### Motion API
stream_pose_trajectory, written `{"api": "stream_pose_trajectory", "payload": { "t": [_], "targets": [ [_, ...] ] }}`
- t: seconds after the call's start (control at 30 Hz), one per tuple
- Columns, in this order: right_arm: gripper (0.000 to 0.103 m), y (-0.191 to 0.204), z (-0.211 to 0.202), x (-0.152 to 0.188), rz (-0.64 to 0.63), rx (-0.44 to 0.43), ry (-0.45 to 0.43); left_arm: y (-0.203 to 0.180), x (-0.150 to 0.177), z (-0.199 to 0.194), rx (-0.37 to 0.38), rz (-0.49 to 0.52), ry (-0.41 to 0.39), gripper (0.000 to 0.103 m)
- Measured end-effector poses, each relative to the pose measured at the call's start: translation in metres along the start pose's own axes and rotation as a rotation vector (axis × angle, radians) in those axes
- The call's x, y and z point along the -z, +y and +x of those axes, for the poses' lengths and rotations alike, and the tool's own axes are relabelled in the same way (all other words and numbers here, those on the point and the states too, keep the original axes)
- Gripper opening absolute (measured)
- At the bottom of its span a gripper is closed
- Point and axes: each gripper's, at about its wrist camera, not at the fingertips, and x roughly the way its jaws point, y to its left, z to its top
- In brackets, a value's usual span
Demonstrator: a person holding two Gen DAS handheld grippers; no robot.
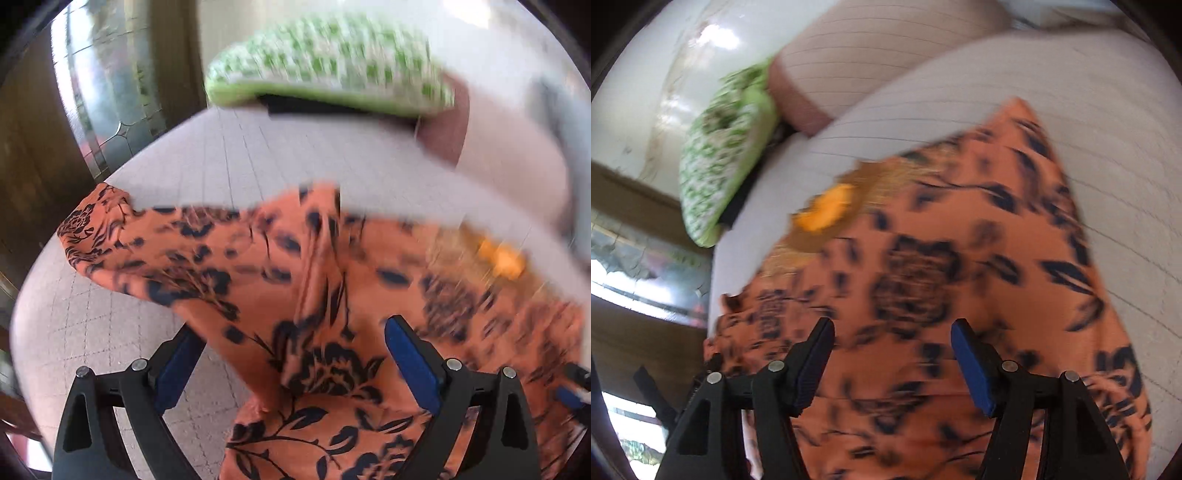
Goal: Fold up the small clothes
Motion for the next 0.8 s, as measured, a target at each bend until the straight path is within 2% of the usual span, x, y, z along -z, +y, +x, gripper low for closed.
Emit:
{"api": "stream_pose_trajectory", "payload": {
  "t": [0.03, 0.07, 0.1, 0.13, 0.23, 0.3, 0.37, 0.43, 0.47, 0.5, 0.57, 0.63, 0.8],
  "targets": [
    [0.056, -0.008, 0.004, 0.001, -0.011, -0.004, -0.01, -0.004, 0.002, 0.01, -0.032, 0.021, 0.044, 0.097],
    [0.052, -0.009, 0.004, 0.002, -0.028, -0.001, -0.027, -0.007, 0.006, 0.024, -0.047, 0.028, 0.099, 0.098],
    [0.048, -0.008, 0.005, 0.002, -0.044, 0.005, -0.024, -0.003, 0.006, 0.026, -0.031, -0.006, 0.095, 0.099],
    [0.048, -0.007, 0.006, 0.0, -0.055, 0.014, -0.017, 0.003, 0.004, 0.025, -0.012, -0.05, 0.09, 0.099],
    [0.048, 0.01, 0.006, -0.003, -0.099, 0.04, -0.025, 0.01, 0.0, 0.021, 0.013, -0.086, 0.111, 0.099],
    [0.049, 0.018, 0.002, 0.001, -0.132, 0.016, -0.045, 0.019, -0.003, 0.011, 0.044, -0.128, 0.077, 0.099],
    [0.049, 0.034, 0.005, 0.006, -0.178, -0.047, -0.042, 0.03, -0.005, -0.004, 0.055, -0.152, 0.026, 0.099],
    [0.049, 0.045, 0.02, 0.016, -0.221, -0.068, 0.0, 0.049, -0.007, -0.017, 0.054, -0.197, -0.02, 0.099],
    [0.049, 0.052, 0.033, 0.022, -0.253, -0.04, 0.053, 0.06, -0.008, -0.022, 0.065, -0.229, -0.03, 0.099],
    [0.05, 0.059, 0.037, 0.027, -0.305, 0.009, 0.029, 0.075, -0.008, -0.026, 0.078, -0.273, -0.034, 0.099],
    [0.057, 0.07, 0.037, 0.03, -0.361, 0.025, 0.023, 0.105, -0.01, -0.028, 0.07, -0.343, -0.024, 0.099],
    [0.06, 0.067, 0.036, 0.027, -0.326, 0.007, 0.033, 0.144, -0.006, -0.028, 0.075, -0.449, 0.01, 0.099],
    [0.062, 0.05, 0.036, 0.019, -0.22, -0.07, 0.049, 0.235, 0.012, -0.017, 0.147, -0.75, 0.087, 0.098]
  ]
}}
